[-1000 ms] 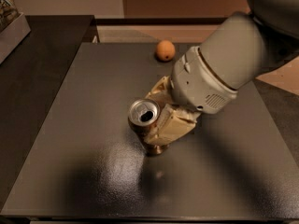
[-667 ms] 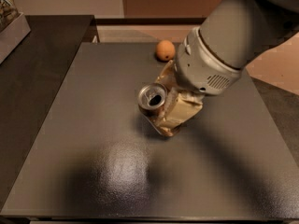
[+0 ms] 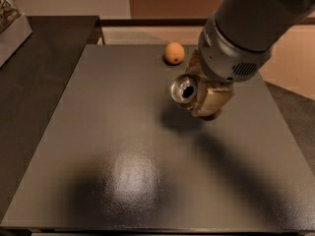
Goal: Knock orange can over
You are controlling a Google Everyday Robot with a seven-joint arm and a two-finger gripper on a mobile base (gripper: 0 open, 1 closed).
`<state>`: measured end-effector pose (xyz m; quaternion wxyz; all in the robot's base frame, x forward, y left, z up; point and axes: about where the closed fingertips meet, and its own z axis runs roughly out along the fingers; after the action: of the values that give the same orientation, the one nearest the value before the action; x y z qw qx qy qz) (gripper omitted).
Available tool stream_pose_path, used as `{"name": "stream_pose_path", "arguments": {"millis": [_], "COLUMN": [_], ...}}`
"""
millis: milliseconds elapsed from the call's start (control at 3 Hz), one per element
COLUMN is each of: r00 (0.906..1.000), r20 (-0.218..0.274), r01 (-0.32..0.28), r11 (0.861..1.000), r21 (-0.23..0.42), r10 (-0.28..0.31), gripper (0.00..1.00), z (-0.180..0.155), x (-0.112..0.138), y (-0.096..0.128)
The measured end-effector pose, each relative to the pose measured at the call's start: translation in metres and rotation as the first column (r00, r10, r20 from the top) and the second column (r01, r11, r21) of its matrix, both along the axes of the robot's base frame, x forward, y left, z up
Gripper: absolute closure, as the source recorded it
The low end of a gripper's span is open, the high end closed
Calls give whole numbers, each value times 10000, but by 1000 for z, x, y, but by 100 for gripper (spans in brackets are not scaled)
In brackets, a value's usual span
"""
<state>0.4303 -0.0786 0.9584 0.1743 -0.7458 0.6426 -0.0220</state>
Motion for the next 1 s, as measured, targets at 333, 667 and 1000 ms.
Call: {"name": "stream_pose_path", "arguments": {"millis": [333,667,1000], "r00": [9985,9951,9894], "r20": [488,683,573], "r01": [-187,-569,-1146], "r11": [9932,9785,9594], "r21": [-1149,-1981,-2575], "r10": [244,716,1336], "gripper": [100,100,100], "z": [-4,-16,-31], "x": [4,1,-8], "y": [-20,-33,-37]}}
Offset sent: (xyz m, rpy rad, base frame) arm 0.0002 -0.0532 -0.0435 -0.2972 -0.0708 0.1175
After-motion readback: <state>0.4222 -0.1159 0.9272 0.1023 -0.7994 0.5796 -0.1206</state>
